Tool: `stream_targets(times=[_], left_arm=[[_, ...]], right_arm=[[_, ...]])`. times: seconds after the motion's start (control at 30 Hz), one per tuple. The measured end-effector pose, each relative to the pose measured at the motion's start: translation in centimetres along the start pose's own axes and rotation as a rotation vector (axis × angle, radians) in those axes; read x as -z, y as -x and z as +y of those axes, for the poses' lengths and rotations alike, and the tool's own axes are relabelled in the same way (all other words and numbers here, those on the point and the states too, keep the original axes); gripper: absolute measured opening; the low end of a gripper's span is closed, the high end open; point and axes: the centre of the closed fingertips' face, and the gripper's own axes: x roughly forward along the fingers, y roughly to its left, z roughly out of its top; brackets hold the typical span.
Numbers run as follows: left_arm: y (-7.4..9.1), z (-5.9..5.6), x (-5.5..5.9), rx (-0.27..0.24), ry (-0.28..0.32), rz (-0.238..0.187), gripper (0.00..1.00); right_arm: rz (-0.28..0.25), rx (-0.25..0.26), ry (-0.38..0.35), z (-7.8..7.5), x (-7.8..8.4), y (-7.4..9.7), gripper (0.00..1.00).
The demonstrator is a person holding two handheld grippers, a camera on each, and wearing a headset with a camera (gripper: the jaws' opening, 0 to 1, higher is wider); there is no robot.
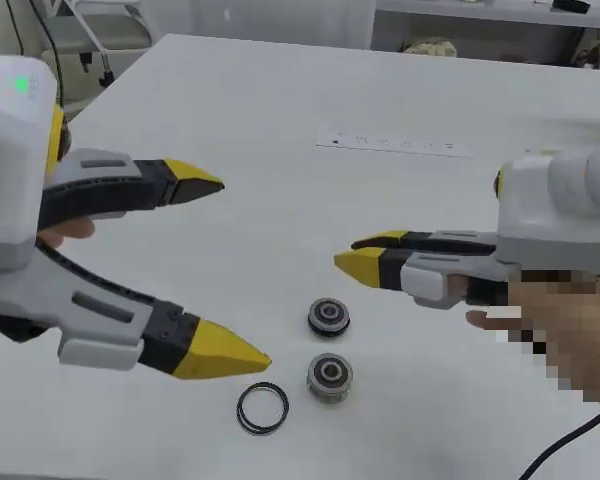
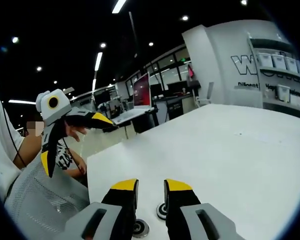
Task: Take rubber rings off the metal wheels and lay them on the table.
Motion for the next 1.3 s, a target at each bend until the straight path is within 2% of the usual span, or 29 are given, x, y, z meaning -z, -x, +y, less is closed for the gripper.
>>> stream_targets(times=[0.1,0.13,0.2,0.27,0.37,0.43,0.6,0.8,0.93,1.03,1.13,1.17,1.23,1.3], left_arm=[[-0.3,0.6,-0.7,0.008,-0.013,-0.018,0.88],[-0.5,0.8,-0.9,0.014,-0.021,-0.022,0.88],[-0.8,1.4,-1.1,0.018,-0.029,-0.022,0.88],[-1.0,1.8,-1.4,0.018,-0.039,-0.027,0.88],[-1.5,3.0,-2.4,0.013,-0.042,-0.060,0.88],[-1.8,3.7,-2.8,0.012,-0.039,-0.072,0.88],[-2.7,4.5,-2.8,0.024,-0.044,-0.069,0.87],[-4.4,5.1,-2.1,0.051,-0.036,-0.054,0.84],[-6.2,5.5,-0.1,0.075,-0.035,0.011,0.80],[-7.4,5.4,0.9,0.091,-0.031,0.042,0.78],[-8.6,5.4,1.6,0.083,-0.069,0.035,0.73],[-9.1,5.3,1.6,0.078,-0.081,0.014,0.69],[-9.7,5.1,1.6,0.077,-0.057,-0.023,0.62],[-10.2,5.0,1.9,0.072,-0.044,-0.038,0.58]], right_arm=[[-0.016,0.001,0.012,-0.2,-1.3,0.3,0.21],[-0.031,-0.005,0.031,-0.2,-2.0,0.4,0.22],[-0.028,0.006,0.074,-0.6,-2.8,0.6,0.22],[-0.021,0.001,0.098,-0.8,-3.3,0.5,0.20],[-0.031,0.000,0.122,-1.3,-3.9,0.3,0.19],[-0.035,-0.001,0.127,-1.7,-4.0,0.1,0.20],[-0.036,-0.014,0.133,-2.4,-3.6,0.0,0.18],[-0.008,-0.021,0.135,-3.5,-2.1,-0.3,0.18],[-0.002,-0.019,0.116,-4.5,-1.1,-0.5,0.18],[0.003,-0.026,0.091,-4.9,-0.1,-0.7,0.18],[0.018,-0.034,0.117,-5.1,1.3,-0.9,0.16],[0.039,-0.032,0.112,-5.4,1.9,-1.0,0.16],[0.061,-0.041,0.117,-5.3,2.8,-1.2,0.17],[0.077,-0.044,0.123,-5.3,3.4,-1.4,0.17]])
